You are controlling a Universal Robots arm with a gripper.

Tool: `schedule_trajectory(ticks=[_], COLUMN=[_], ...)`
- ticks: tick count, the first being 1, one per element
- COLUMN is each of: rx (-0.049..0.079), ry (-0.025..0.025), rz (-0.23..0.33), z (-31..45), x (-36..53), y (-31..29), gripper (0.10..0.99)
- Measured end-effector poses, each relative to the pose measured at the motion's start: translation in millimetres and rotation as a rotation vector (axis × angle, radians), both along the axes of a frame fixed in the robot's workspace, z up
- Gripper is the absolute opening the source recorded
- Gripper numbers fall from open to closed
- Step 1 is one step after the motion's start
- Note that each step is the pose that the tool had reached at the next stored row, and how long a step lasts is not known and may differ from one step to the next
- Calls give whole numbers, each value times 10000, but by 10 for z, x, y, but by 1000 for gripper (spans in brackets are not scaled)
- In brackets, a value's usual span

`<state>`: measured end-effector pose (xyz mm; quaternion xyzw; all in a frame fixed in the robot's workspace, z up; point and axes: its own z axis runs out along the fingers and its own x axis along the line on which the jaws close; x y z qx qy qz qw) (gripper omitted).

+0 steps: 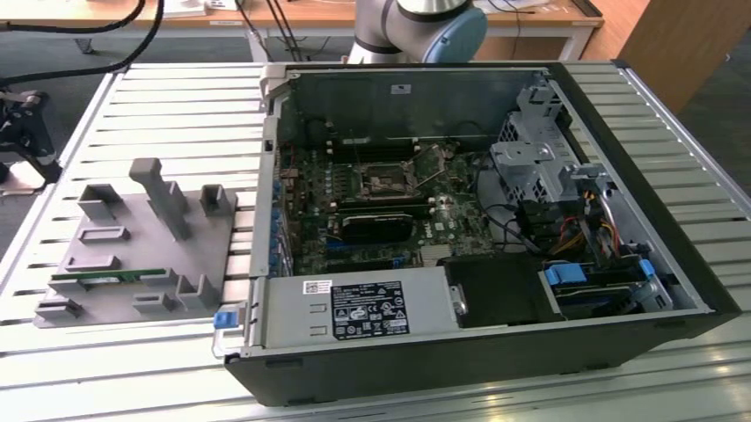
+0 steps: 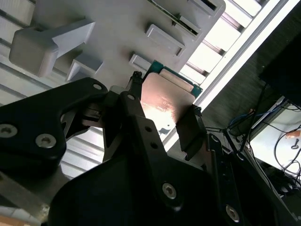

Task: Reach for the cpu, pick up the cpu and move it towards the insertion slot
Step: 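Pick up the cpu and move it towards the insertion slot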

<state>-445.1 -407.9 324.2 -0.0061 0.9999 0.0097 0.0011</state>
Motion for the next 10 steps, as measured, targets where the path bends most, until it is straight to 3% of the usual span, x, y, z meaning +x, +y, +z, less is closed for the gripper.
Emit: schedule_trajectory(ticks=[10], rx=[0], ry=[0], rz=[-1], z=[233], x=[0], y=[1], gripper=[541])
